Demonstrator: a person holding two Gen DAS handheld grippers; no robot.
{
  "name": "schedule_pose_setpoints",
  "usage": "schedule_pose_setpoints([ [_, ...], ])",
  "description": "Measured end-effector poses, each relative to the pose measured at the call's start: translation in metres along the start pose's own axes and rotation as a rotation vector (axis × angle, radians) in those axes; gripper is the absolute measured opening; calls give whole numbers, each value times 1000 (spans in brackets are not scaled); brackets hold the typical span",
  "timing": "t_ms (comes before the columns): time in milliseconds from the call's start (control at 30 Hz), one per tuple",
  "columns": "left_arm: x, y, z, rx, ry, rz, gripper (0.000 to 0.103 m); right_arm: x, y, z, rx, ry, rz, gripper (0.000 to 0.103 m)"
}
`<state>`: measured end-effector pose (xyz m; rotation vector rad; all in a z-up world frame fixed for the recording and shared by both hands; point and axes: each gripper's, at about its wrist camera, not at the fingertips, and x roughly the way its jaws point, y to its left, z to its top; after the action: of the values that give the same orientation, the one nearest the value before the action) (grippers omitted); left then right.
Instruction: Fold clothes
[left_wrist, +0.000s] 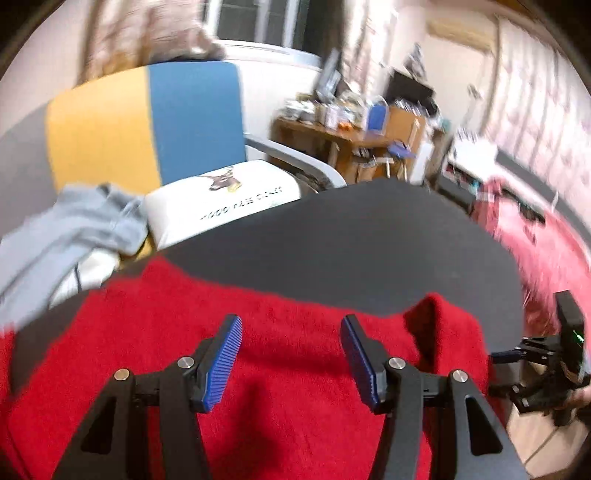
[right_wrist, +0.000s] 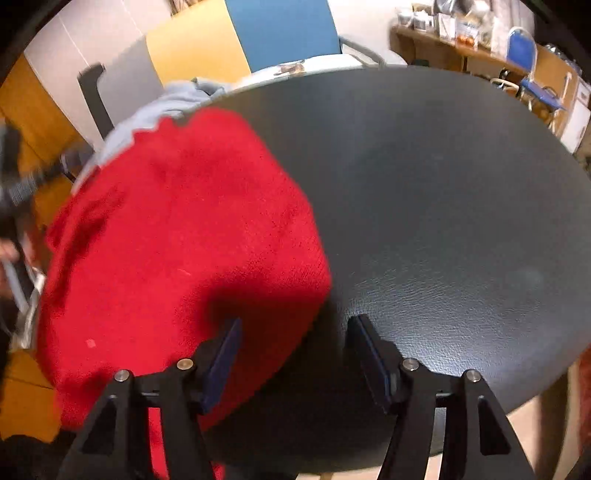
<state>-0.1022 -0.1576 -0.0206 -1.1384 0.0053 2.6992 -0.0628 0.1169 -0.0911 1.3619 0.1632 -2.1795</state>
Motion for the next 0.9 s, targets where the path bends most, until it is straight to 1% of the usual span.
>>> schedule_pose_setpoints([
  [67, 27, -9, 16, 77, 74, -27, 57, 5, 13, 4, -69, -18, -27, 60],
  [133, 59, -20, 25, 186, 175, -51, 57, 10, 27, 7, -170, -41, -86, 44],
  [167, 73, -26, 25, 241, 225, -54, 54, 11, 33, 7, -217, -45, -107, 36],
  [200, 86, -32, 25, 293, 270, -52, 52, 12, 38, 8, -264, -50, -128, 25],
  [233, 97, -36, 23, 332, 310, -46, 49, 12, 43, 9, -310, -52, -155, 13],
  [267, 108, -36, 20, 353, 365, -59, 42, 14, 45, 11, -352, -51, -197, 7],
  [300, 118, -37, 14, 369, 424, -83, 37, 15, 43, 14, -387, -47, -233, 6],
  [333, 125, -38, 9, 390, 450, -94, 37, 14, 39, 16, -413, -38, -255, 6],
  [400, 131, -38, 6, 410, 455, -97, 38, 17, 24, 22, -456, -17, -323, 6],
  [467, 136, -32, 11, 345, 441, -89, 40, 21, 5, 27, -495, 4, -403, 6],
  [567, 144, -21, 20, 208, 384, -26, 40, 30, -27, 37, -537, 40, -523, 6],
  [633, 148, -12, 24, 82, 326, 11, 40, 37, -47, 46, -551, 54, -619, 6],
  [700, 152, -10, 25, 5, 277, 13, 40, 42, -66, 57, -540, 65, -684, 6],
  [733, 154, -10, 26, -18, 256, 16, 40, 45, -80, 63, -524, 64, -709, 6],
  [800, 153, -12, 27, -39, 231, 13, 40, 44, -97, 72, -506, 64, -730, 8],
  [833, 147, -12, 27, -49, 211, -11, 40, 44, -103, 78, -496, 64, -732, 15],
  [867, 136, -11, 26, -55, 178, -29, 40, 49, -109, 92, -483, 67, -721, 17],
  [900, 125, -10, 25, -60, 146, -47, 40, 52, -114, 106, -472, 70, -709, 22],
])
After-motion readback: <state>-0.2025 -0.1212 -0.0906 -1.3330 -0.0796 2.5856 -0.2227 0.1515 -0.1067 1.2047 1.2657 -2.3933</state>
